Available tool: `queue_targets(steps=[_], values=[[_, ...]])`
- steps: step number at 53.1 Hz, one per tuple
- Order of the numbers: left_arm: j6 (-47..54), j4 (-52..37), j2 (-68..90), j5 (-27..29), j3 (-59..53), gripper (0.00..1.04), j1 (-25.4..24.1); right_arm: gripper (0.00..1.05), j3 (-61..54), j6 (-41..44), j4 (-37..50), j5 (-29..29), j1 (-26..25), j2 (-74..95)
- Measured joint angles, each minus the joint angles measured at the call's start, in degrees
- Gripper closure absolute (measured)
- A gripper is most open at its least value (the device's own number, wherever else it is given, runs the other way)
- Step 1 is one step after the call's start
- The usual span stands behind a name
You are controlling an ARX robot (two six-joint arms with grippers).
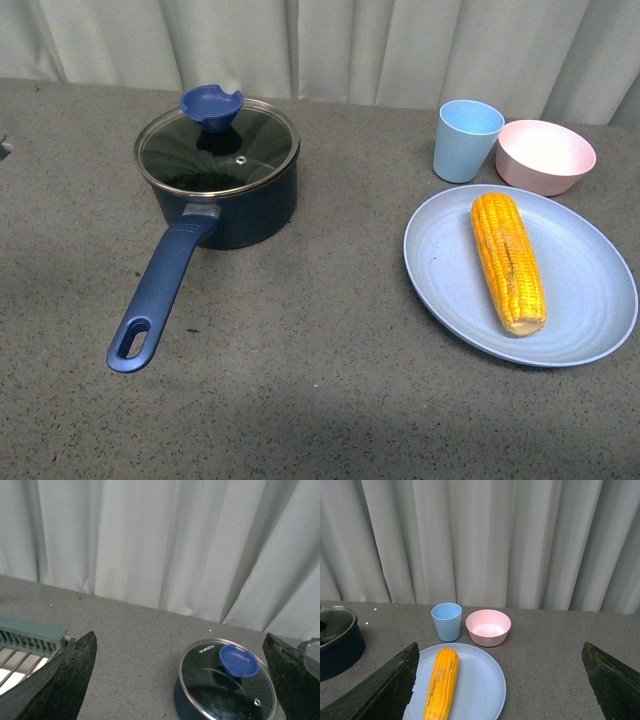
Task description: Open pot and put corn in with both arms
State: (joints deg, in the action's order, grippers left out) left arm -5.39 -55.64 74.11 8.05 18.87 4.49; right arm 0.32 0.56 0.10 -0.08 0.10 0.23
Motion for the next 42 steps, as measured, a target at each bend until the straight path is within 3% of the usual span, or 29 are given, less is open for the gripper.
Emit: queue_targets(steps=[20,42], values=[[2.97,0.02,33.9,-0.5,26.93,0.07,6.08,0.09,0.0,0.0,0.0,0.0,0.0,0.0],[5.38,5.31,48.46,-1.49,40.94,0.07,7.48,0.09,0.0,0.0,0.0,0.0,0.0,0.0]])
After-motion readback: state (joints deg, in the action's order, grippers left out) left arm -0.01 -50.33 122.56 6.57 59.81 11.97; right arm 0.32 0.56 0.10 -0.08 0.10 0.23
